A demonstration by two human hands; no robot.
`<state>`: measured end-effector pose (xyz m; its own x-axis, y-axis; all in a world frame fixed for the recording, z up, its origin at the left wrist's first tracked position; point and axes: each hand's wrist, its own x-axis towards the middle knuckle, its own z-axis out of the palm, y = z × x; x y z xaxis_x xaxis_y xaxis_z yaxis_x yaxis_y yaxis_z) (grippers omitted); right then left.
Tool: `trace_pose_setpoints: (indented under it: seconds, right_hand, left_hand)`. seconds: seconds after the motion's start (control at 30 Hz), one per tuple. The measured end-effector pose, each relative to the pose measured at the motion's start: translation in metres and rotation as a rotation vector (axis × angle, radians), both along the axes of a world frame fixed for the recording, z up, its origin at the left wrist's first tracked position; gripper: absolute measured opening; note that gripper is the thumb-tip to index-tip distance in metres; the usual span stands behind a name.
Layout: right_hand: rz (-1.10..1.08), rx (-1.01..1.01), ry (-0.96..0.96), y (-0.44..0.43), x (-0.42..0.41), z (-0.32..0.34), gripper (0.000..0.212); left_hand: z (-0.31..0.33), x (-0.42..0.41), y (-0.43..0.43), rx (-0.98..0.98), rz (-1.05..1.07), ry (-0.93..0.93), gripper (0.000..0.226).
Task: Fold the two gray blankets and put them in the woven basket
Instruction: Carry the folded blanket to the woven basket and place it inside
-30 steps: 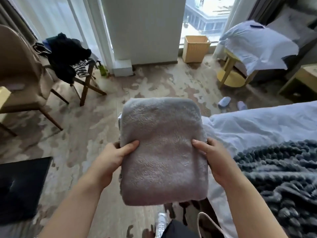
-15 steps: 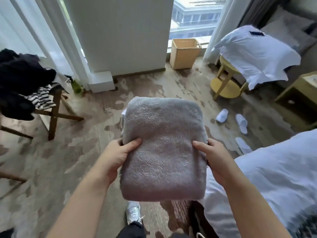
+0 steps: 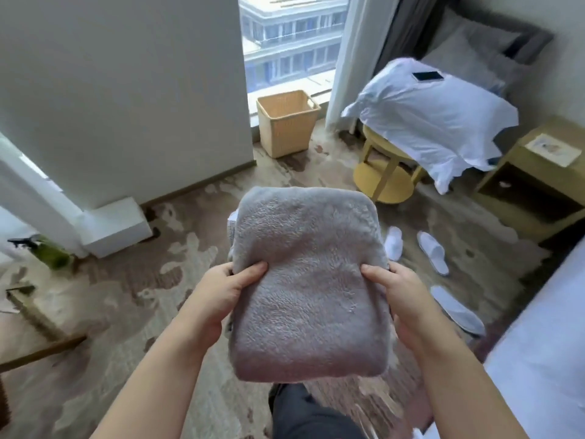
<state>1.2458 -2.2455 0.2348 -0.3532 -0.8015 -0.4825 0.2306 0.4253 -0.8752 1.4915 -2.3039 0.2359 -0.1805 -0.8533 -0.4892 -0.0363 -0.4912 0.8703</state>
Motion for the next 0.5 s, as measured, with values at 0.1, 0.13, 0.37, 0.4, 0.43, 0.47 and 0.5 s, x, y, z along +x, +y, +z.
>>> trace_pose_setpoints:
  seconds: [0.1,0.13,0.37,0.4,0.43,0.47,0.5]
  right_hand:
    - [0.051,0.006,-0.041,-0.107,-0.006,0.002,0.018]
    - [0.065,-0.003,-0.049,-0.139,-0.007,0.006,0.017]
    - [0.168,-0.039,-0.122,-0.318,-0.019,0.026,0.013]
    - [0.16,-0.03,-0.13,-0.34,-0.024,0.023,0.013]
    - [0.145,-0.021,-0.134,-0.362,-0.03,0.02,0.013]
    - [0.125,-0.012,-0.13,-0.383,-0.036,0.015,0.013]
    - [0.101,0.001,-0.123,-0.405,-0.045,0.011,0.013]
  left_hand:
    - [0.005,-0.005,-0.086,-0.004,0.088,-0.049,0.021]
    - [0.01,-0.005,-0.113,-0.007,0.107,-0.054,0.021]
    - [0.038,-0.009,-0.278,-0.03,0.191,-0.052,0.043]
    - [0.036,-0.013,-0.305,-0.021,0.173,-0.053,0.043]
    - [0.032,-0.02,-0.333,-0.011,0.152,-0.056,0.041]
    - [0.026,-0.028,-0.362,-0.002,0.13,-0.059,0.037]
    - [0.019,-0.038,-0.392,0.004,0.11,-0.058,0.031]
